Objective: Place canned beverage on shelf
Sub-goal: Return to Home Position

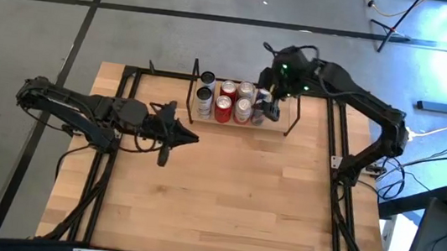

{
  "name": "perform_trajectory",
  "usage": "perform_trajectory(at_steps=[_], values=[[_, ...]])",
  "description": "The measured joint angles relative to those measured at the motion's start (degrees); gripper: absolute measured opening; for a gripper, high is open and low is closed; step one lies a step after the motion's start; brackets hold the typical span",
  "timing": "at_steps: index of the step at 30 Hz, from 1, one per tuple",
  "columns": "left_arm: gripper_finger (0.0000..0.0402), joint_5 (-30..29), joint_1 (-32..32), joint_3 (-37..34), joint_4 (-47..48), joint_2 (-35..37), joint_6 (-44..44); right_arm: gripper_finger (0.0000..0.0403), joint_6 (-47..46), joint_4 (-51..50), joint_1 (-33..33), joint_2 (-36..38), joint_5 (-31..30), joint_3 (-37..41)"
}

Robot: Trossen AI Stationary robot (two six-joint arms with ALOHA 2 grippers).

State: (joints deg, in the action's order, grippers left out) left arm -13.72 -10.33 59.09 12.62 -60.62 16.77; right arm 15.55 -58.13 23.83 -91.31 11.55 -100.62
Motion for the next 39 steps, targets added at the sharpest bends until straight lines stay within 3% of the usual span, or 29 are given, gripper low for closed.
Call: perform_trajectory(at_steps=[4,11,14,18,23,32,39], values=[[0.0004,2.64,1.33,-0.1,6.49,2.85,-6.19,0.0267,-3.23,1.77,-2.31,3.17,3.09,0.41],[0.0001,8.01,6.58,-8.35,5.27,11.16,-7.1,0.0076,-10.09,5.9,-4.06,9.22,8.05,7.97],[0.0,8.88,7.87,-14.16,1.9,15.71,-7.34,0.0015,-12.91,10.12,-4.22,13.43,11.0,13.5],[0.0,8.74,8.49,-22.21,-2.5,23.19,-7.95,0.0026,-18.93,19.72,-3.98,20.5,9.49,23.2],[0.0,3.85,8.55,-30.05,-2.44,31.33,-2.75,0.0038,-24.61,29.35,-4.17,31.2,6.52,36.01],[0.0,0.52,8.55,-37.66,-2.94,36.44,-5.02,0.0033,-29.46,30.37,-4.01,41.61,5.58,48.08],[0.0,-0.97,8.55,-49.7,-21.98,37.5,-9.02,0.0033,-24.6,39.6,-6.27,45.29,5.01,58.51]])
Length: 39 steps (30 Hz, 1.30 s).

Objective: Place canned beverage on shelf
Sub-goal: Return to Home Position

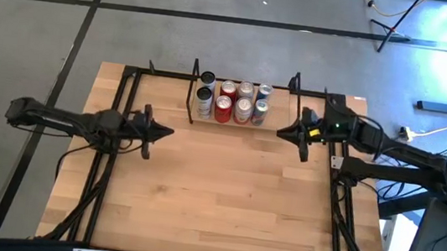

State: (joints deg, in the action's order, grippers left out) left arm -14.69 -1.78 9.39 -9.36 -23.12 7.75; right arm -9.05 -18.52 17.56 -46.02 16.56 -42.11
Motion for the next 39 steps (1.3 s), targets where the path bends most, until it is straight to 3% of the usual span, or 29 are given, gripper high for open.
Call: perform_trajectory(at_steps=[6,10,17,25,39], values=[[0.0,2.15,0.0,-8.96,-15.15,1.82,-0.81,0.0033,-3.98,5.97,0.09,9.54,-1.95,12.06],[0.0,2.8,0.0,-8.94,-14.97,2.56,-2.05,0.0033,-8.11,9.04,0.05,17.62,-6.59,19.3],[0.0,3.94,-0.02,-8.94,-16.13,2.65,-3.9,0.0033,-10.31,15.34,0.07,32.59,-7.64,30.21],[0.0,9.78,-0.02,-8.94,-15.54,2.63,-3.75,0.0033,-10.51,15.81,0.07,45.95,-9.09,38.7],[0.0,8.2,0.0,-8.94,-12.04,2.8,-5.52,0.0033,-10.01,20.89,0.09,44.35,-9.49,41.69]])
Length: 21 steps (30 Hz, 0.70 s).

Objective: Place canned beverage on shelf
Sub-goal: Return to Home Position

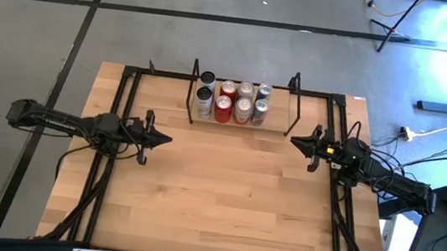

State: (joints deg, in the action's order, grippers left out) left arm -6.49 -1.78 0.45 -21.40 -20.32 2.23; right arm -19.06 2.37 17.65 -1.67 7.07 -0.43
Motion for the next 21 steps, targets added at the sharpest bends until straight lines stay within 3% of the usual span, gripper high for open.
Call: perform_trajectory(at_steps=[6,12,21], values=[[0.0,-0.34,0.0,0.0,0.41,0.56,-0.25,0.0033,-0.01,-0.09,0.0,0.02,-0.09,0.0],[0.0,-0.12,0.0,0.0,1.11,6.07,-0.89,0.0033,-0.01,-0.11,0.0,0.04,-0.15,0.0],[0.0,0.18,0.0,0.02,15.4,14.46,2.67,0.0033,-0.01,-0.17,-0.02,0.04,-0.18,0.0]])
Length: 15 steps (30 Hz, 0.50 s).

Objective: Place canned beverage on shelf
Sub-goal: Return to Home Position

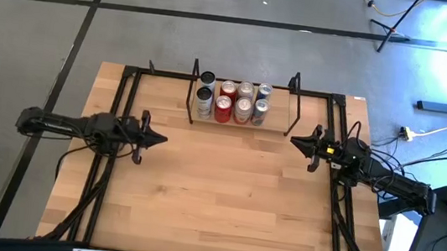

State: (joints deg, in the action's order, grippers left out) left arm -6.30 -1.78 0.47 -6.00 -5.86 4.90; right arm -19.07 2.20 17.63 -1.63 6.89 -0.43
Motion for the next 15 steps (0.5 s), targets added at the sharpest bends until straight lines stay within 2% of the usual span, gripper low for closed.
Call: perform_trajectory(at_steps=[4,15], values=[[0.0,-0.34,0.0,0.0,4.11,1.14,2.03,0.0033,0.0,-0.02,0.0,0.0,0.01,0.0],[0.0,-0.39,-0.02,0.0,3.98,0.87,2.04,0.0033,0.0,-0.04,0.02,0.0,0.01,0.02]])
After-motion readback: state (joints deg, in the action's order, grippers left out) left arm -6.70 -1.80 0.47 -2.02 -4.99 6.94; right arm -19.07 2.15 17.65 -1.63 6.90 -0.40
